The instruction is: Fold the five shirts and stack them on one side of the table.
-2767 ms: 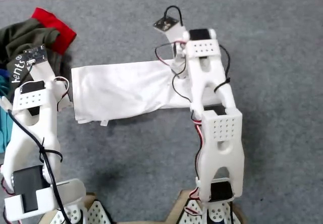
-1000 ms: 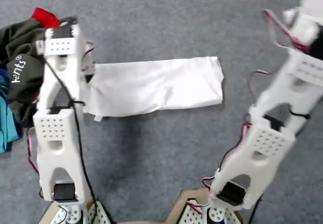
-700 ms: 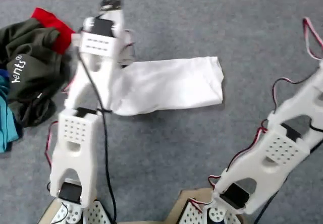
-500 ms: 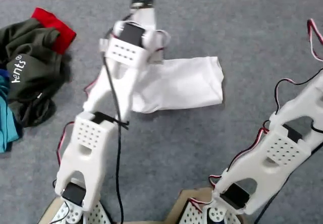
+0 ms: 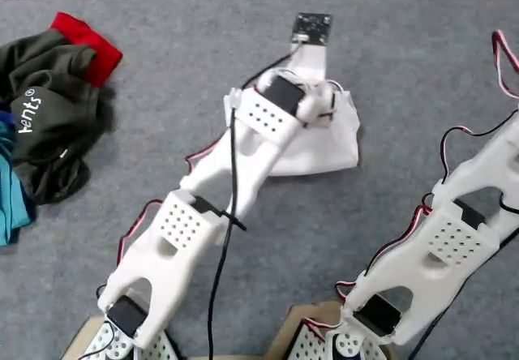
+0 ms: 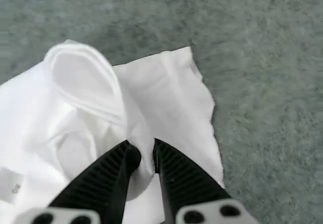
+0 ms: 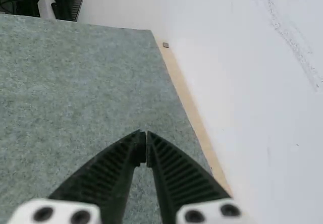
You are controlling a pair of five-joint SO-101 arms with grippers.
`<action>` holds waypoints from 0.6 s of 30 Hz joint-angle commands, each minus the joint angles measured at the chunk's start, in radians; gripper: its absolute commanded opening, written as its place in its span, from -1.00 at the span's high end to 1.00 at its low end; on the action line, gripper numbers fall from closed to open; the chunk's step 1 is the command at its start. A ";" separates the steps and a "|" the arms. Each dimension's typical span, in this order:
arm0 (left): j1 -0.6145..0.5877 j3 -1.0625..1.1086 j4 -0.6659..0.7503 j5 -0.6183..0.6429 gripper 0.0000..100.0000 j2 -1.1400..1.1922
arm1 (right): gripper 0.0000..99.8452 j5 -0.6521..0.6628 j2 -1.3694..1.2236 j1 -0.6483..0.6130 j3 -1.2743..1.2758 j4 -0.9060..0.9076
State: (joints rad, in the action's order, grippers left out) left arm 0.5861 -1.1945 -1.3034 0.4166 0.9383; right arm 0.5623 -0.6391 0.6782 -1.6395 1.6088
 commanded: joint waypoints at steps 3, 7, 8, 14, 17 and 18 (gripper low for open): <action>0.051 -0.050 0.110 0.009 0.94 0.018 | 0.97 -0.009 0.061 0.014 -0.035 -0.017; 0.068 -0.050 0.164 0.009 0.94 0.044 | 0.97 -0.009 0.061 0.015 -0.035 -0.017; 0.071 -0.050 0.178 0.009 0.94 0.054 | 0.97 -0.009 0.061 0.015 -0.035 -0.015; 0.074 -0.050 0.261 0.009 0.94 0.103 | 0.97 -0.009 0.061 0.015 -0.035 -0.015; 0.074 -0.050 0.287 0.009 0.94 0.118 | 0.97 -0.009 0.061 0.015 -0.035 -0.015; 0.076 -0.050 0.296 0.011 0.94 0.120 | 0.97 -0.009 0.061 0.015 -0.035 -0.015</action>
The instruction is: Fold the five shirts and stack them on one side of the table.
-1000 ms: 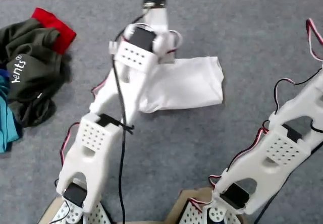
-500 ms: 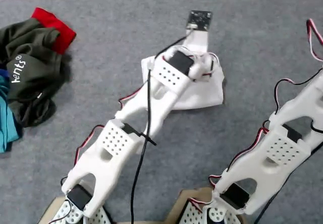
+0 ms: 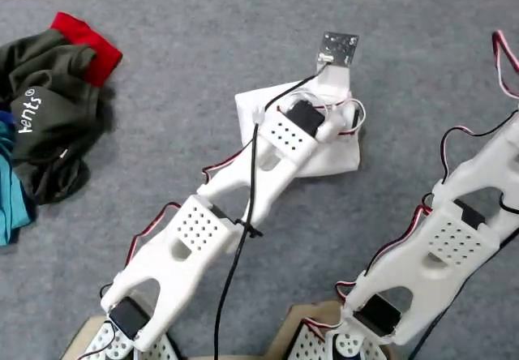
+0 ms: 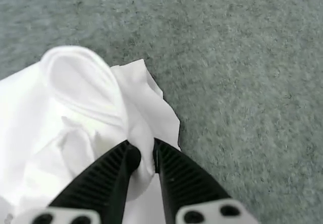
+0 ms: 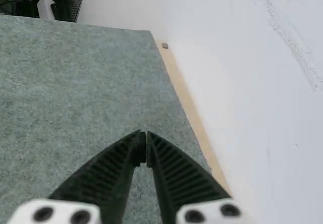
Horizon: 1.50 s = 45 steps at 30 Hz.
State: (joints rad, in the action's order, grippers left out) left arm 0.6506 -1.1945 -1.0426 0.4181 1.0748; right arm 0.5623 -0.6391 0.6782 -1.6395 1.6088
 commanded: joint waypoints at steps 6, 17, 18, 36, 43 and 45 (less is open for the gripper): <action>0.019 -0.050 0.041 0.011 0.76 -0.006 | 0.97 -0.009 0.061 0.012 -0.033 -0.015; -0.245 -0.455 -0.362 0.029 0.87 -0.106 | 0.97 -0.008 0.054 -0.158 0.061 0.023; -0.292 -0.486 -0.391 0.005 0.93 -0.118 | 0.97 -0.005 0.054 -0.213 0.107 0.043; -0.710 0.114 -0.723 -0.178 0.94 -0.391 | 0.97 0.101 -0.206 -0.802 0.584 -0.101; -0.636 0.889 -0.476 -0.149 0.94 -0.848 | 0.97 0.101 -0.225 -0.793 0.585 -0.048; -0.613 1.176 -0.290 -0.149 0.94 -0.985 | 0.97 0.101 -0.225 -0.795 0.591 -0.031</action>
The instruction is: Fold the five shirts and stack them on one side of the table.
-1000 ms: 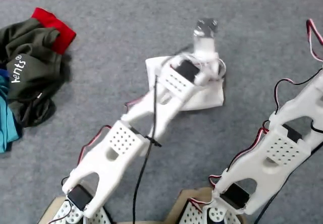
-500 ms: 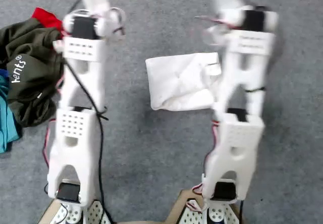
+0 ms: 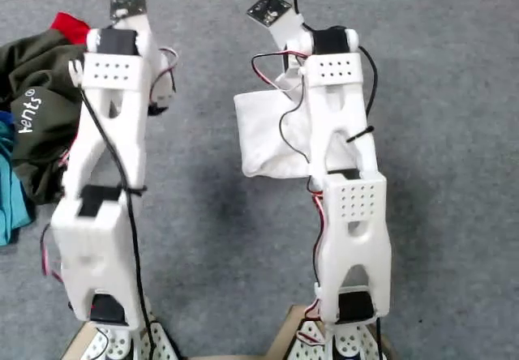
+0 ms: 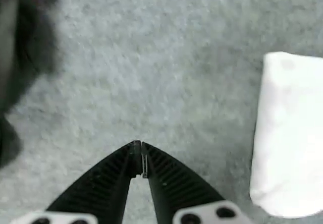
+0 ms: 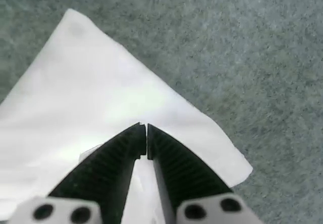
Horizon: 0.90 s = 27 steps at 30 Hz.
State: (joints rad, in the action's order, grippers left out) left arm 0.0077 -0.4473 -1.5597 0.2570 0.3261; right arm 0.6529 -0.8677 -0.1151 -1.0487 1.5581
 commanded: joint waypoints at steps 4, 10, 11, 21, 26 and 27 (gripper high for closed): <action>0.016 0.947 0.775 0.003 0.94 -0.377 | 0.97 0.009 -0.004 0.005 0.005 0.046; -0.010 1.173 1.065 0.003 0.94 -0.362 | 0.97 -0.032 -0.090 0.017 0.002 0.040; -0.008 1.162 1.053 0.003 0.94 -0.359 | 0.97 -0.041 -0.114 0.020 -0.001 0.043; -0.002 1.124 0.994 -0.060 0.94 -0.351 | 0.97 -0.060 -0.160 0.103 -0.087 0.207; -0.002 1.122 0.994 -0.061 0.94 -0.351 | 0.97 -0.064 -0.096 0.187 -0.038 0.210; -0.004 1.122 0.996 -0.061 0.94 -0.351 | 0.97 -0.063 -0.065 0.193 -0.008 0.210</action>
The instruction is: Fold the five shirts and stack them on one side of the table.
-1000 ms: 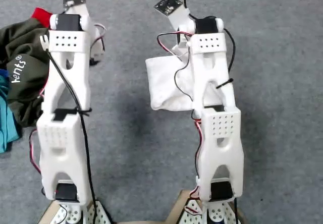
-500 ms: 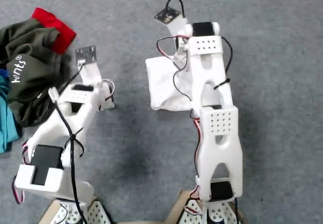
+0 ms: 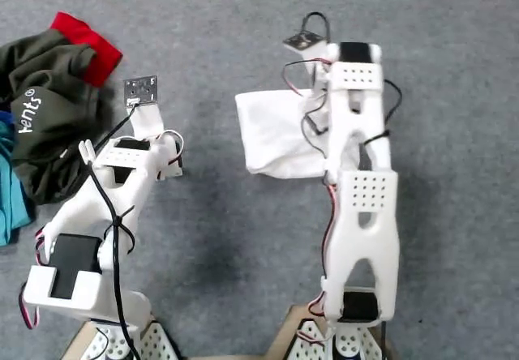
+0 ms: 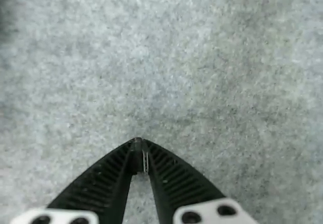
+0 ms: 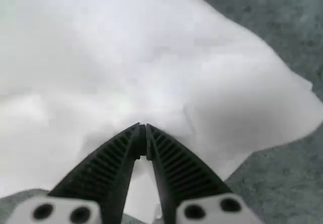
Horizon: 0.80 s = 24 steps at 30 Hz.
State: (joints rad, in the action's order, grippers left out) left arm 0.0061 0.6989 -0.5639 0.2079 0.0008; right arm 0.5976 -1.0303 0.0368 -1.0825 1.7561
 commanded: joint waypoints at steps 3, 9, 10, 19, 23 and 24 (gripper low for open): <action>-0.002 -0.025 0.002 -0.015 0.94 -0.026 | 0.97 -0.003 0.197 0.043 0.153 0.011; -0.007 -0.053 -0.006 -0.015 0.94 0.008 | 0.97 -0.002 0.437 0.046 0.394 0.011; -0.008 -0.061 -0.008 -0.012 0.94 0.017 | 0.97 -0.002 0.470 0.057 0.437 0.009; -0.010 -0.065 -0.009 -0.011 0.94 0.028 | 0.97 0.084 0.661 0.233 0.806 -0.012; -0.010 -0.065 -0.009 -0.011 0.94 0.028 | 0.97 0.091 0.759 0.322 0.805 -0.028; -0.010 -0.065 -0.009 -0.011 0.94 0.028 | 0.97 0.083 0.782 0.324 0.796 -0.029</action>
State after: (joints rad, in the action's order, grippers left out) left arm 0.0061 0.6759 -0.5639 0.1987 0.0330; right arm 0.6774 -0.3552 0.3268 -0.2723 1.7377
